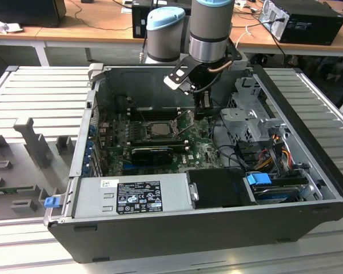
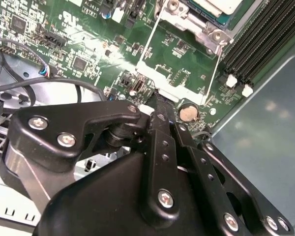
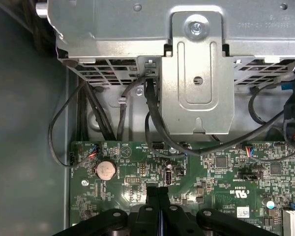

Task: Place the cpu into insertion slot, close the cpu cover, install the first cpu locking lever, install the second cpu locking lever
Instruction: 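Close the cpu cover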

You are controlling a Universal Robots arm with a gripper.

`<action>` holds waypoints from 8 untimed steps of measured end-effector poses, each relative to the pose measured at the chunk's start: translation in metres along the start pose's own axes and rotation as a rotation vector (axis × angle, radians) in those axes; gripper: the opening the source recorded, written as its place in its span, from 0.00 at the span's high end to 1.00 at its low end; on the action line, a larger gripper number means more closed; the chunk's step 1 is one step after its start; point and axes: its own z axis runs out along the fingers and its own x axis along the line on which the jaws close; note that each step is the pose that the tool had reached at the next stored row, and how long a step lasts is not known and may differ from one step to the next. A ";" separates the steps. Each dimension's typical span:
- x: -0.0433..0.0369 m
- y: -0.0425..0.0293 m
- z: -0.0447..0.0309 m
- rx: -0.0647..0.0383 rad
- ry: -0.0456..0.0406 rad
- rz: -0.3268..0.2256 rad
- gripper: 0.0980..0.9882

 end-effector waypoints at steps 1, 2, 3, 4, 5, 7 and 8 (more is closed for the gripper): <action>0.0000 -0.0003 0.0000 0.000 0.0000 0.000 0.99; 0.0000 -0.0013 -0.0001 0.000 0.0000 0.000 0.99; 0.0000 -0.0023 -0.0002 0.000 0.0000 0.000 0.99; 0.0000 -0.0034 -0.0002 0.000 0.0000 0.000 0.99; 0.0000 -0.0040 -0.0003 0.000 0.0000 0.000 0.99; 0.0000 -0.0043 -0.0003 0.000 0.0000 0.000 0.99; 0.0000 -0.0048 -0.0003 0.000 0.0000 0.000 0.99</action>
